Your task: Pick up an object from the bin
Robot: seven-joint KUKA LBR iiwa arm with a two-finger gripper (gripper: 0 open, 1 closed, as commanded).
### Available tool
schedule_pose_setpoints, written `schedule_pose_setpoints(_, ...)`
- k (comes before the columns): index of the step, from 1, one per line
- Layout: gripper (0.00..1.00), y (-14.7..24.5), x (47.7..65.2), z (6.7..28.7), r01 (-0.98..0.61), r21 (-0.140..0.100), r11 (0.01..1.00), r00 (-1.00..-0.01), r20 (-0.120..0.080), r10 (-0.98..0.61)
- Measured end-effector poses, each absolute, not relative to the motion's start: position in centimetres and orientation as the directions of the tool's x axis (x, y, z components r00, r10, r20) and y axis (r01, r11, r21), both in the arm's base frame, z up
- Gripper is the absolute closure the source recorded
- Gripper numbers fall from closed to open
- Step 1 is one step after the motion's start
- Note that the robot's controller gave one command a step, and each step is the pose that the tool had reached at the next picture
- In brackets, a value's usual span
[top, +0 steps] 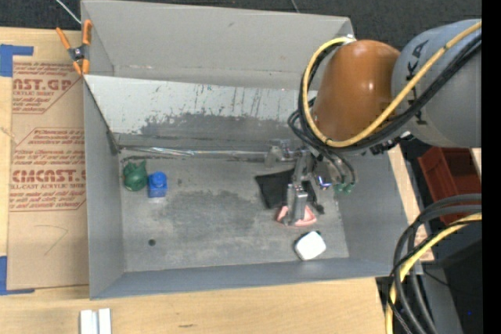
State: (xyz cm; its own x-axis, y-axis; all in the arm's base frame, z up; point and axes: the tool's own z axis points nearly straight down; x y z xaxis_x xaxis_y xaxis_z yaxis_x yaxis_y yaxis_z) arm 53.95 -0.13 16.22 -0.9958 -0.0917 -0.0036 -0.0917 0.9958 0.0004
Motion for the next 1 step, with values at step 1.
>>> schedule_pose_setpoints(1, 0.0, -1.41, 55.55, 8.83, -0.279, 0.001, 0.96, -0.96, 0.002, -0.279)
